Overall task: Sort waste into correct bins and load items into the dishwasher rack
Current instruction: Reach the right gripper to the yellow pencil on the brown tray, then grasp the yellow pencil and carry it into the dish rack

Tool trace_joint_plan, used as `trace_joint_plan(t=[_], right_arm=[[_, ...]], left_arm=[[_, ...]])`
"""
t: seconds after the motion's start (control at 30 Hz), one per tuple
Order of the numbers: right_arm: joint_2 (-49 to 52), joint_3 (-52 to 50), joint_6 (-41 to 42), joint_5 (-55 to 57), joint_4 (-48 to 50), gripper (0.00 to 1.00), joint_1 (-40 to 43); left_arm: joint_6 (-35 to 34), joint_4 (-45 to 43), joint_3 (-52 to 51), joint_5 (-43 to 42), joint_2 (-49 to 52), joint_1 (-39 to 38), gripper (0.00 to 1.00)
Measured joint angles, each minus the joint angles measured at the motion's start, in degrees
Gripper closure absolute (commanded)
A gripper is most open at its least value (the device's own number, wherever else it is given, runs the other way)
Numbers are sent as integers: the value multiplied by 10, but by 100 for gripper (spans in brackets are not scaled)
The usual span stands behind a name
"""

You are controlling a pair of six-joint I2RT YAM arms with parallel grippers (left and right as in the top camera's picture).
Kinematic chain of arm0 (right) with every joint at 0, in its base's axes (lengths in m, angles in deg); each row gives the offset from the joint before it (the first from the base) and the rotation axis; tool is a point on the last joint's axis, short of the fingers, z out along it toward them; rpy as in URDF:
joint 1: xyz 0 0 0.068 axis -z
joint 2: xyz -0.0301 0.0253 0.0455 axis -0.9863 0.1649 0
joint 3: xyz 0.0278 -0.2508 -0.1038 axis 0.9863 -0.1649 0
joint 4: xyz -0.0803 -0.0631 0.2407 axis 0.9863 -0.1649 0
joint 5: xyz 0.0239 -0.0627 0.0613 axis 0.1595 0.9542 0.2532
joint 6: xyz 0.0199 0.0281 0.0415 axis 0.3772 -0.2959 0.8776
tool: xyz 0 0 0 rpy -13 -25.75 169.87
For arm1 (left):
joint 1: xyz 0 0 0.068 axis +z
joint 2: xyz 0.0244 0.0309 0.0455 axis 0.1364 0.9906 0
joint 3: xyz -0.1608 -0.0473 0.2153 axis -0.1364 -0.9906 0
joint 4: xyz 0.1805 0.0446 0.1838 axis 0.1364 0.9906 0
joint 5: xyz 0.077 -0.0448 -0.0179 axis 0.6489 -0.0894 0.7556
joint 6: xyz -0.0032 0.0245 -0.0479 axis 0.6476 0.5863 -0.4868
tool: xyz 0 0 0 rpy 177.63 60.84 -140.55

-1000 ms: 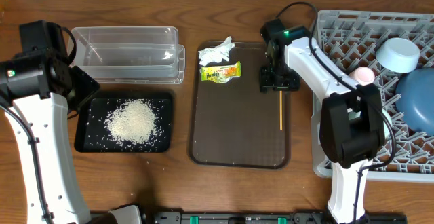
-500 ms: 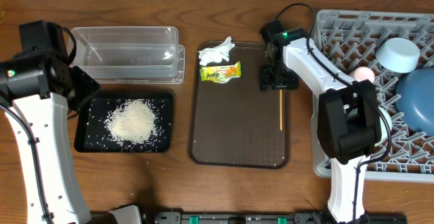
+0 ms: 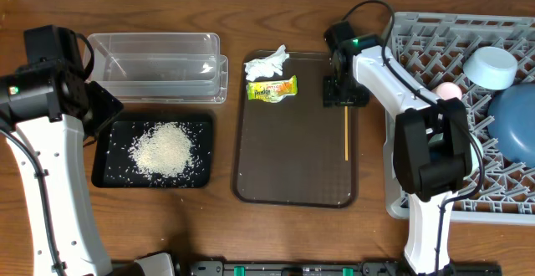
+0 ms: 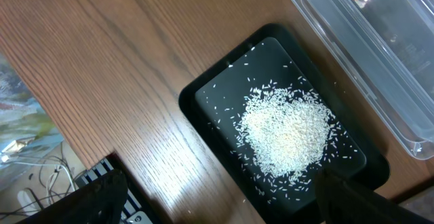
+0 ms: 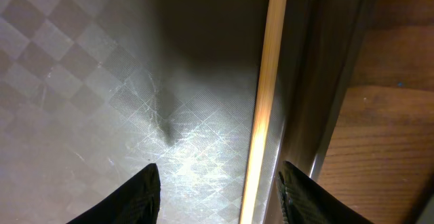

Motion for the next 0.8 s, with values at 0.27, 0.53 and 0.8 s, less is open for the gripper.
trace_joint_plan(t=[0.27, 0.53, 0.8], right_arm=[[-1, -43, 3, -5, 35, 51, 0], [-10, -60, 5, 1, 42, 99, 4], [5, 21, 6, -37, -54, 99, 10]], left_arm=[[0, 0, 0, 0, 0, 0, 10], [0, 0, 0, 0, 0, 0, 10], [0, 0, 0, 0, 0, 0, 10]])
